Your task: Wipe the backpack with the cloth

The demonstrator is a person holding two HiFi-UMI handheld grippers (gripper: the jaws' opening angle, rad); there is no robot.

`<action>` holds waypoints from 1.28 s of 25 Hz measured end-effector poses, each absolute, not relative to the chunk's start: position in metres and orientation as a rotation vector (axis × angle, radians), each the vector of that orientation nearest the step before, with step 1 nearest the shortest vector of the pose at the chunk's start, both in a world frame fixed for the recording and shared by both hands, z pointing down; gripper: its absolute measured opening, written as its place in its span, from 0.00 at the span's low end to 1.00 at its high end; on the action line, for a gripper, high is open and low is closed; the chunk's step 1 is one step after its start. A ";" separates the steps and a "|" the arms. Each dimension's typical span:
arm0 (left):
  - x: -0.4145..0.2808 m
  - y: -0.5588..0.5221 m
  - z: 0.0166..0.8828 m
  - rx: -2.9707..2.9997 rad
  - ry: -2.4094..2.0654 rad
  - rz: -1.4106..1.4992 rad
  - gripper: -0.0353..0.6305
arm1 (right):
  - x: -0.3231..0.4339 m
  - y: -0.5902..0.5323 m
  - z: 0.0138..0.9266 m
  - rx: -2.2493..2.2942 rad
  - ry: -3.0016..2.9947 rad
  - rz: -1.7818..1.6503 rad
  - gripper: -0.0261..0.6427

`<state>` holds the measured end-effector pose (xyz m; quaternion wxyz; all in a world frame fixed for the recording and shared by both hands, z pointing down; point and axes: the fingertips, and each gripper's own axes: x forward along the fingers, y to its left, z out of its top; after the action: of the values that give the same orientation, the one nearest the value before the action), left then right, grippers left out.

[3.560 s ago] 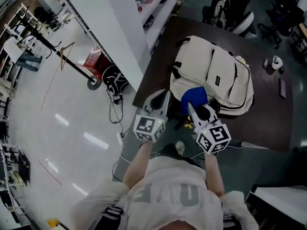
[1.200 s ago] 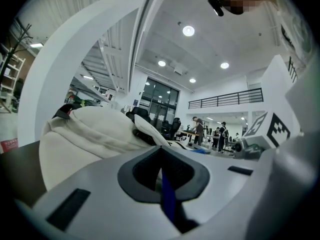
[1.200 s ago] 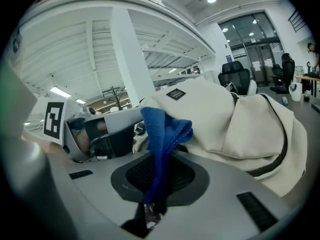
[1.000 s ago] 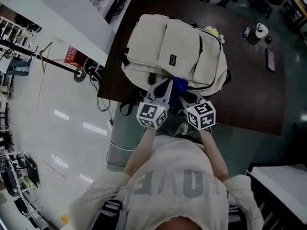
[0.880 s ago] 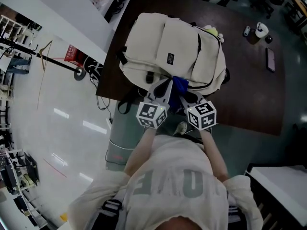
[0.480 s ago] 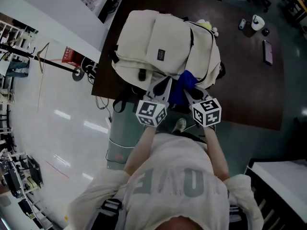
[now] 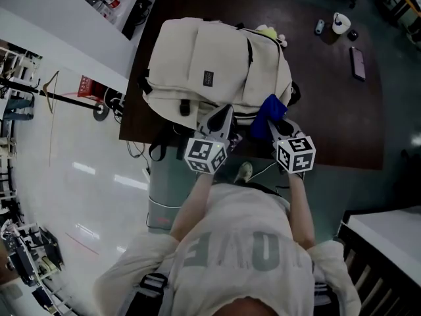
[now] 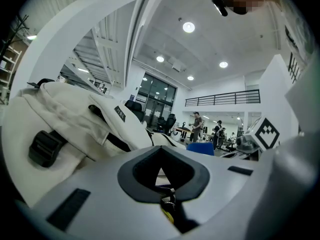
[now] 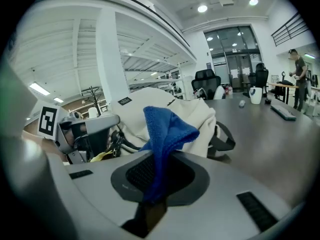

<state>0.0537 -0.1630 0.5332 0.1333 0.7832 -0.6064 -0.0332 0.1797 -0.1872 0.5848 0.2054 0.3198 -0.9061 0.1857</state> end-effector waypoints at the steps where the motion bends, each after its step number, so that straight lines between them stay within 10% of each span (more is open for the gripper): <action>1: 0.055 -0.164 0.533 2.276 -1.753 -0.099 0.05 | 0.186 -0.191 0.584 0.920 -2.520 0.521 0.10; 32: 0.115 -0.293 0.463 2.537 -1.488 -0.228 0.05 | 0.253 -0.350 0.486 1.358 -2.489 0.288 0.10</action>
<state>0.1147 -0.2926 0.4626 0.0958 0.8560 -0.5021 -0.0768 0.2530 -0.3496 0.4862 0.1451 0.4715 -0.8641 0.0998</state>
